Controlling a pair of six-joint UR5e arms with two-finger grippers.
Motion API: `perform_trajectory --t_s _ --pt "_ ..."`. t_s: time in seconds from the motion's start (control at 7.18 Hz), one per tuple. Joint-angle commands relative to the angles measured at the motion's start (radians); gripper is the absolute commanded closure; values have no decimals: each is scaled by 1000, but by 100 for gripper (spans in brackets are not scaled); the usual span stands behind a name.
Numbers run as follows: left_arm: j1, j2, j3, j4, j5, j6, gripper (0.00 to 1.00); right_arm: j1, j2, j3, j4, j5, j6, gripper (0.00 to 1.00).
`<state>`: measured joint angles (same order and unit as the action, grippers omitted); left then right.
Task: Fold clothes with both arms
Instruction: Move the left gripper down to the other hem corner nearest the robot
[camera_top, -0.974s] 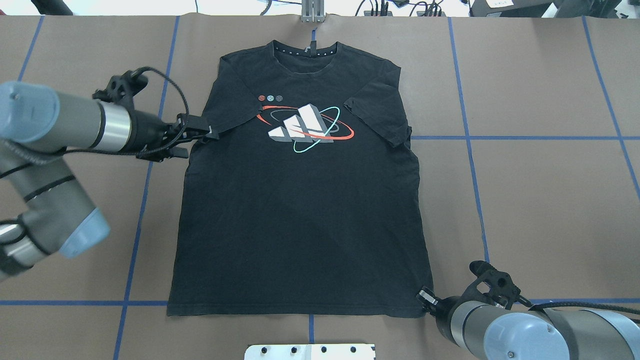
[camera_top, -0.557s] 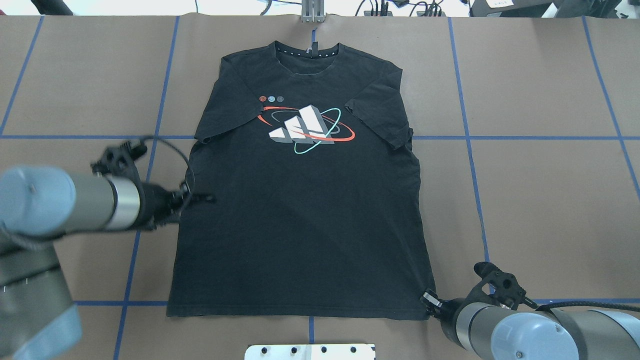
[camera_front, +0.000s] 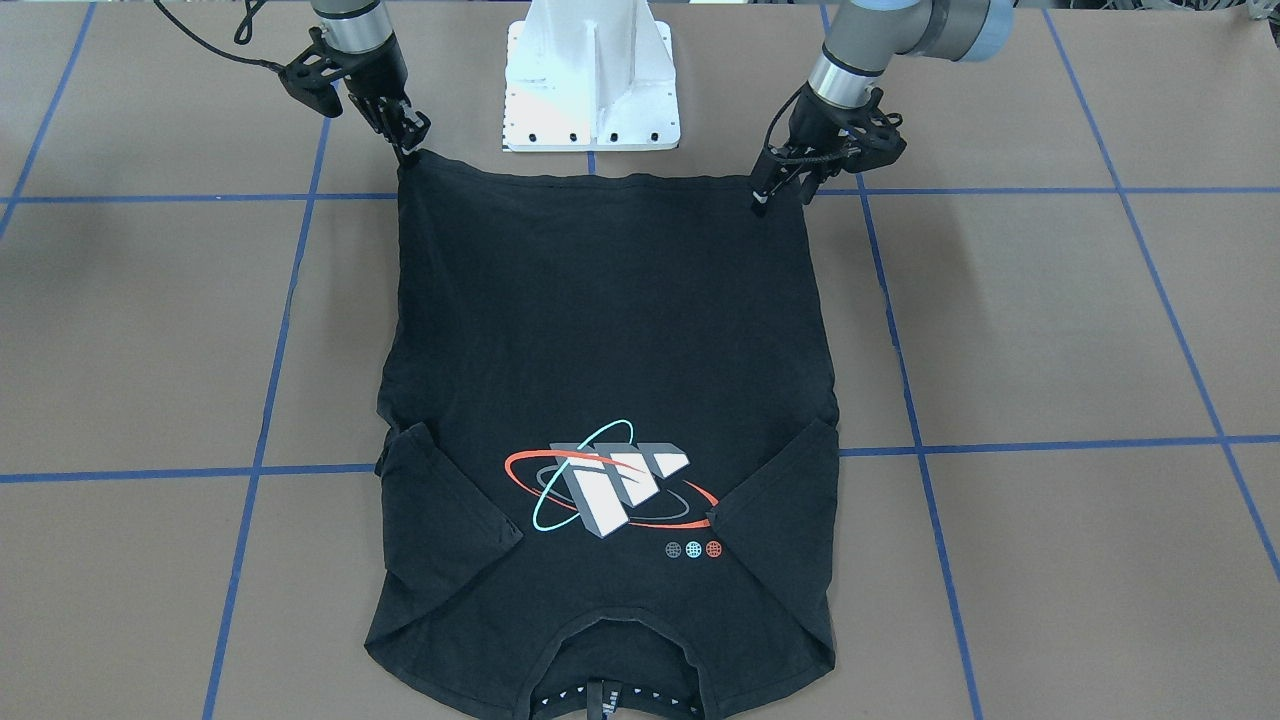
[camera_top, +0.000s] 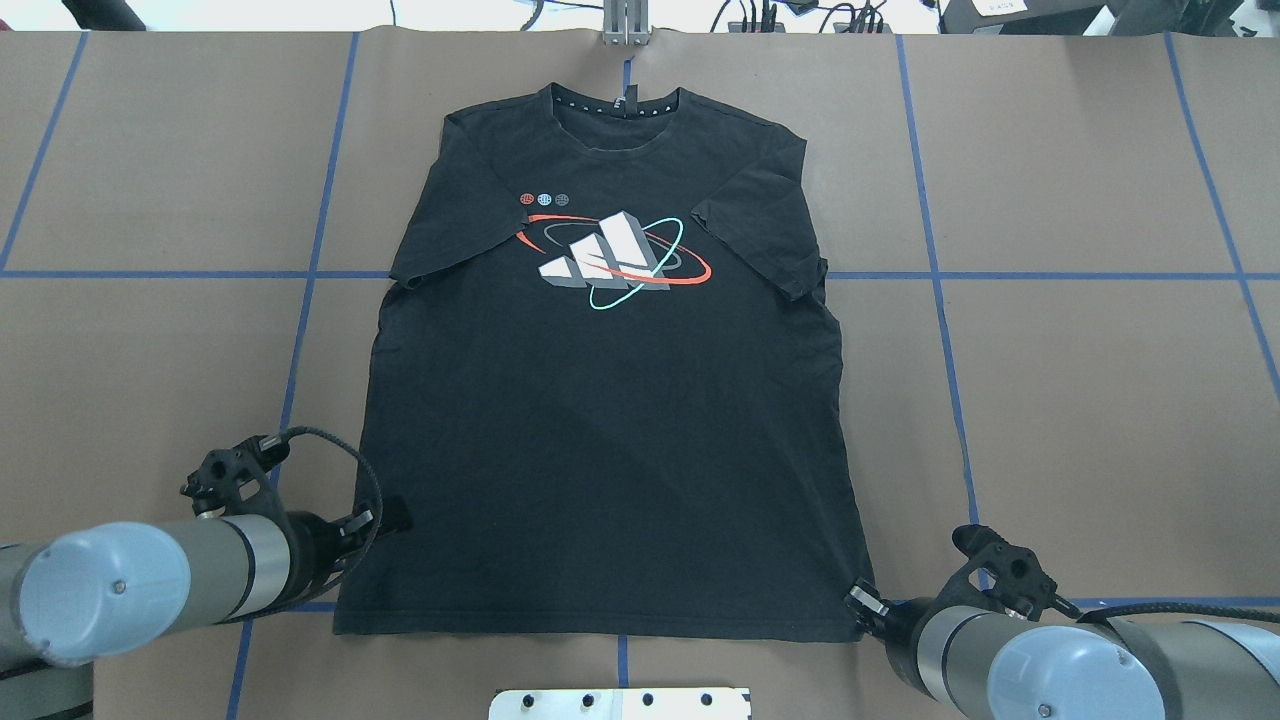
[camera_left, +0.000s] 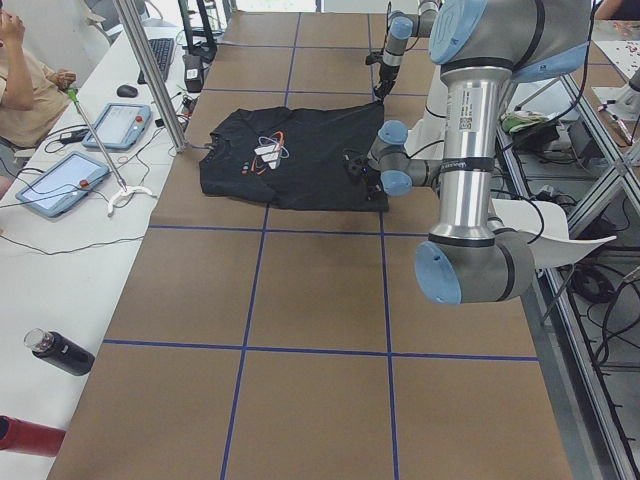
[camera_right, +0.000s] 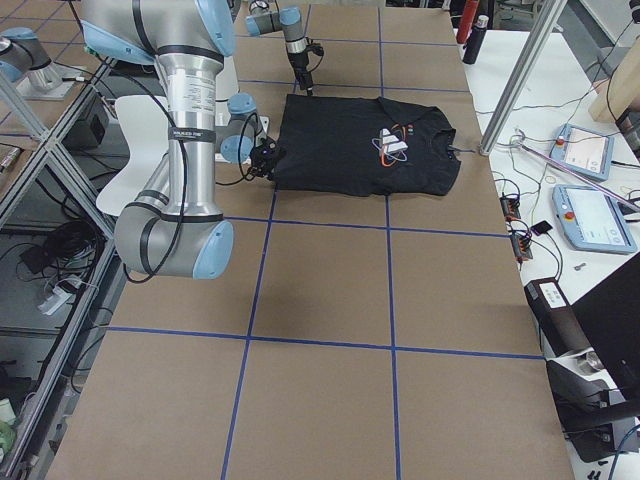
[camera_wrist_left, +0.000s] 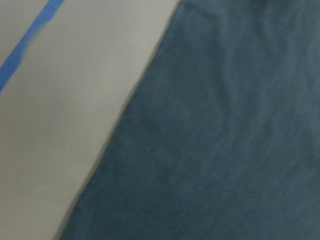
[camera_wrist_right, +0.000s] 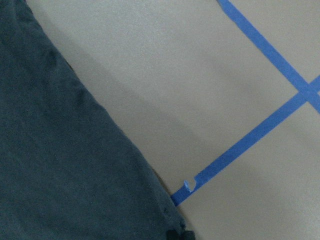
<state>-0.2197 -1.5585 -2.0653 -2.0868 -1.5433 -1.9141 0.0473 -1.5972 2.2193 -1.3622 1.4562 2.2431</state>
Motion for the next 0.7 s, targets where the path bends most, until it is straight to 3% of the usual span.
perform_trajectory --t_s 0.0,0.56 --pt "48 46 -3 -4 3 -13 17 -1 0 -1 0 0 0 100" --pt "81 63 -6 -6 -8 -31 30 -1 2 -1 0 0 0 100"
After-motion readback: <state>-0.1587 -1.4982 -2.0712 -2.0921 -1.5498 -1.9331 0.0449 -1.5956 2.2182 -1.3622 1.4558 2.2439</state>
